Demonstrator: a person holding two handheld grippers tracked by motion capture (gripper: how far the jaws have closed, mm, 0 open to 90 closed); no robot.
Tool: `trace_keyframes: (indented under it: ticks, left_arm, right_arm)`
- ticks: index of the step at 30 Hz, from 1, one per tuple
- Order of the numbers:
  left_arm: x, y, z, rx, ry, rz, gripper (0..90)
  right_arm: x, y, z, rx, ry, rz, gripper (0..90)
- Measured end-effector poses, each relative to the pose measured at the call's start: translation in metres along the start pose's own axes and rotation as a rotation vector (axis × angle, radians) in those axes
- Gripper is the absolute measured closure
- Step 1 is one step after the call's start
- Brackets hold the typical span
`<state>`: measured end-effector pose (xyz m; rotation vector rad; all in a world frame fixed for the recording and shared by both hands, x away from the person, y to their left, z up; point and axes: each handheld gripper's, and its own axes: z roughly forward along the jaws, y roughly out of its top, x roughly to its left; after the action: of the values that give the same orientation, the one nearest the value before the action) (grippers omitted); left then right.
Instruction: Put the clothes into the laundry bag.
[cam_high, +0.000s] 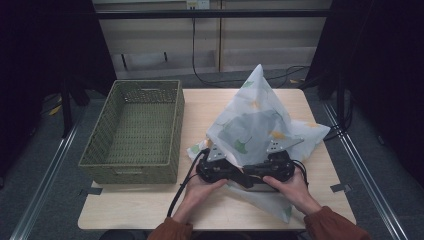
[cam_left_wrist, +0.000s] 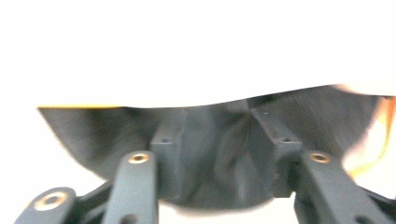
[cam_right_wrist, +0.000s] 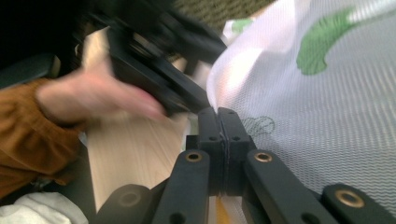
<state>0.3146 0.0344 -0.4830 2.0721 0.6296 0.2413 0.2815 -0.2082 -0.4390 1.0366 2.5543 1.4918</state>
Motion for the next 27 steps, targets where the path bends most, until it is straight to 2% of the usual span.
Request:
trace_keyframes:
  ticks: [3,4,6,7,10,11,12,13,14,15,16,17,18,19,20,21,22,23,24,25,27]
  left_arm:
    - [-0.001,-0.005,-0.024,-0.022,-0.020,0.012,41.6]
    - [-0.002,-0.008,-0.028,-0.016,-0.033,0.027,38.1]
    - [-0.004,-0.013,-0.031,0.032,-0.037,0.049,34.9]
    - [-0.006,-0.015,-0.031,0.035,-0.050,0.055,31.6]
    - [-0.011,-0.022,-0.028,0.051,-0.118,0.099,33.3]
    - [-0.011,-0.022,-0.028,0.051,-0.118,0.099,33.8]
    - [-0.015,-0.025,-0.021,0.068,-0.158,0.130,31.3]
    - [-0.016,-0.026,-0.018,0.080,-0.173,0.149,26.4]
    - [-0.018,-0.027,-0.016,0.097,-0.177,0.170,22.9]
    - [-0.020,-0.027,-0.012,0.129,-0.157,0.171,22.7]
    - [-0.020,-0.027,-0.008,0.134,-0.146,0.172,22.6]
    - [-0.020,-0.028,-0.004,0.146,-0.135,0.180,24.0]
    - [-0.020,-0.028,-0.001,0.173,-0.114,0.175,31.1]
    - [-0.018,-0.027,0.001,0.162,-0.112,0.148,40.6]
    - [-0.017,-0.025,0.000,0.174,-0.105,0.157,53.2]
    - [-0.016,-0.024,0.001,0.164,-0.085,0.159,65.6]
    - [-0.015,-0.022,0.002,0.176,-0.082,0.161,73.5]
    - [-0.016,-0.022,0.004,0.175,-0.091,0.155,81.3]
    - [-0.018,-0.021,0.005,0.177,-0.096,0.173,88.1]
    - [-0.019,-0.019,0.005,0.191,-0.100,0.173,90.0]
    - [-0.020,-0.019,0.007,0.147,-0.177,0.143,90.0]
  right_arm:
    - [-0.002,-0.003,0.007,0.020,-0.004,-0.004,89.3]
    - [-0.004,-0.003,0.010,0.026,0.000,-0.001,89.3]
    - [-0.005,-0.004,0.013,0.035,-0.005,0.004,89.2]
    - [-0.005,-0.004,0.015,0.035,-0.003,0.002,89.2]
    - [-0.003,-0.004,0.018,0.046,-0.005,-0.005,89.2]
    - [-0.003,-0.005,0.020,0.049,0.000,-0.008,89.1]
    - [-0.003,-0.006,0.021,0.055,-0.001,-0.009,89.1]
    - [-0.003,-0.007,0.022,0.059,-0.004,-0.008,89.1]
    - [-0.004,-0.007,0.023,0.060,-0.005,-0.010,89.0]
    - [-0.005,-0.008,0.024,0.064,-0.005,-0.008,89.0]
    - [-0.005,-0.009,0.025,0.068,-0.013,-0.012,88.9]
    - [-0.006,-0.010,0.025,0.072,-0.012,-0.008,88.9]
    - [-0.007,-0.011,0.025,0.073,-0.011,-0.009,88.9]
    - [-0.008,-0.011,0.025,0.075,-0.016,-0.007,88.9]
    - [-0.008,-0.012,0.025,0.078,-0.017,-0.007,88.8]
    - [-0.008,-0.012,0.025,0.079,-0.018,-0.010,88.8]
    - [-0.009,-0.013,0.026,0.085,-0.024,-0.012,88.8]
    - [-0.009,-0.013,0.027,0.094,-0.030,-0.023,88.8]
    - [-0.010,-0.014,0.028,0.099,-0.037,-0.031,88.8]
    - [-0.012,-0.015,0.030,0.106,-0.043,-0.025,88.7]
    - [-0.015,-0.017,0.033,0.130,-0.063,-0.039,88.7]
